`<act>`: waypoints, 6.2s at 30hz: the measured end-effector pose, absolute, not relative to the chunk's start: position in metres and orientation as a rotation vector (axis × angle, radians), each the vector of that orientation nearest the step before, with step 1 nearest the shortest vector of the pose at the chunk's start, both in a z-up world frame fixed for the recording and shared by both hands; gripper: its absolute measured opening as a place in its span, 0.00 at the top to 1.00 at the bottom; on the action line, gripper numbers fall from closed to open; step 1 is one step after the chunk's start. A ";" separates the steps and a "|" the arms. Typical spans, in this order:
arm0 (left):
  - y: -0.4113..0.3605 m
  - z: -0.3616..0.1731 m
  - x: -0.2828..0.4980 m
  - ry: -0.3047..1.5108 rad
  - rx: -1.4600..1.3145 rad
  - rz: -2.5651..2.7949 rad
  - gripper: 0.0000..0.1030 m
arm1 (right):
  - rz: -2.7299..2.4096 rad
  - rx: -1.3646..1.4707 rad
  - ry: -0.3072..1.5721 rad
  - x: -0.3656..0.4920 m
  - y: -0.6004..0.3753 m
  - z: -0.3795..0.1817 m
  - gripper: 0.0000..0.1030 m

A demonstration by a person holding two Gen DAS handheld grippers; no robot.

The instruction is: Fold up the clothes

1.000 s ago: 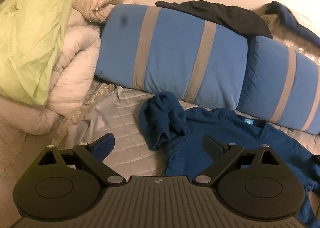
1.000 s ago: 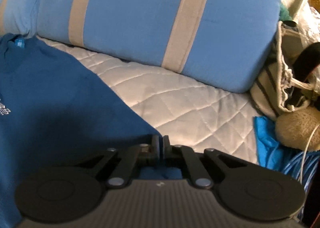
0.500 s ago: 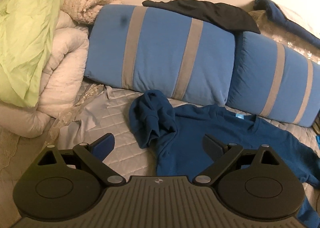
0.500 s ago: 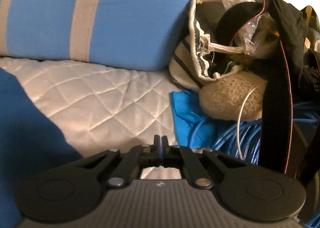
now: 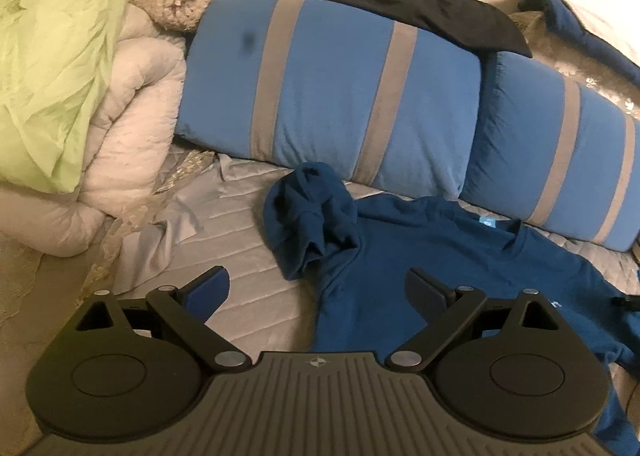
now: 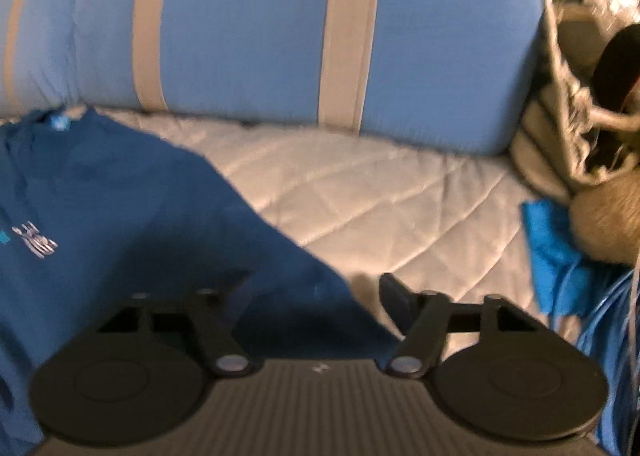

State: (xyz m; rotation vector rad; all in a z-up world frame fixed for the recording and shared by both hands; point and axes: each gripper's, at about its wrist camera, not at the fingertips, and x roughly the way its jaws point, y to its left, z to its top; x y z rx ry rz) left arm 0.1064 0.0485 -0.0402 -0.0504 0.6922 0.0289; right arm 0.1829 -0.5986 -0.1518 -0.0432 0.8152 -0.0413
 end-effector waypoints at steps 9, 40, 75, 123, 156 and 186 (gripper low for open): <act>0.050 -0.042 0.110 0.700 -0.044 0.035 0.06 | -0.147 -0.052 0.782 0.182 -0.605 -0.156 0.98; 0.098 -0.008 0.145 0.631 0.013 0.032 0.06 | 0.059 -0.029 0.538 0.125 -0.528 0.038 0.00; 0.112 -0.173 0.272 0.658 -0.220 -0.031 0.16 | 0.387 0.382 0.778 0.083 -0.317 -0.126 0.00; 0.142 -0.183 0.131 0.837 0.003 -0.097 0.89 | 0.457 0.613 0.812 0.088 -0.341 -0.138 0.00; 0.195 -0.174 0.143 0.895 -0.118 0.171 0.95 | 0.435 0.602 0.824 0.088 -0.340 -0.138 0.00; 0.319 -0.092 0.113 0.879 0.189 0.617 0.95 | 0.481 0.445 0.614 0.050 -0.346 -0.024 0.00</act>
